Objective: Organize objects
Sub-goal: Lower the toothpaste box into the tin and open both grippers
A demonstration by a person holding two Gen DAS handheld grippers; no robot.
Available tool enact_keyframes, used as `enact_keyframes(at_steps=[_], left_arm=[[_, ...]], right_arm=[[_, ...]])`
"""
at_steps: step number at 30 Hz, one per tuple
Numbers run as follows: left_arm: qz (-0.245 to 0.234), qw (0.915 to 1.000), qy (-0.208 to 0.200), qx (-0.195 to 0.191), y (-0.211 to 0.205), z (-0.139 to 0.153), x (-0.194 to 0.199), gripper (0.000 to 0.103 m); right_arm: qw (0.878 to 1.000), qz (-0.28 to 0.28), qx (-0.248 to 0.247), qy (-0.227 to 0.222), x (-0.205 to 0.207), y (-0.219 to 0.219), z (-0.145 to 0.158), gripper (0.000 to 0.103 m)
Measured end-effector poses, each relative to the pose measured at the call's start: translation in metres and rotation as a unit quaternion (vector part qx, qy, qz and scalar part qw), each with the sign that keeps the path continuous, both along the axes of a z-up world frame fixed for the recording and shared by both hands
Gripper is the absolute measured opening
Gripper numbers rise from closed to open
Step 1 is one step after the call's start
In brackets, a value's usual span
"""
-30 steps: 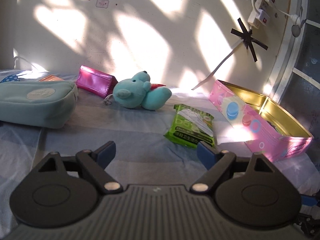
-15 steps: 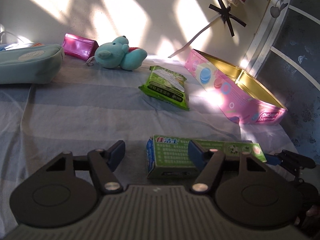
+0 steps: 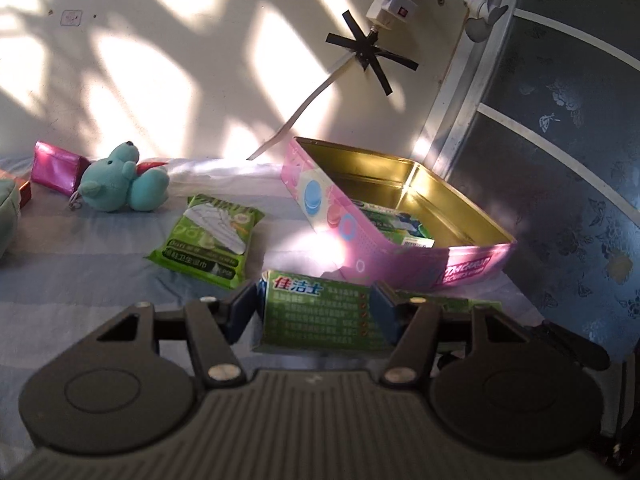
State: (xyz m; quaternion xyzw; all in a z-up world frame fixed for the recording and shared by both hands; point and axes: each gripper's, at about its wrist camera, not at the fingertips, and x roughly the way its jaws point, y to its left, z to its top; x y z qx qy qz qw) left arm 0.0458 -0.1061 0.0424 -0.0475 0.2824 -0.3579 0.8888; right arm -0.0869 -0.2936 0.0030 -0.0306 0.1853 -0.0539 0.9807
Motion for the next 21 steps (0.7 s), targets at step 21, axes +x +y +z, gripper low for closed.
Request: enact_keyframes(at_steps=[21], left_arm=[[-0.039,0.9971,-0.054,0.038,-0.204,0.016,0.048,0.064]], right_arm=[[0.991,-0.131,-0.024,-0.004,0.07,-0.156,0.008,0.06]])
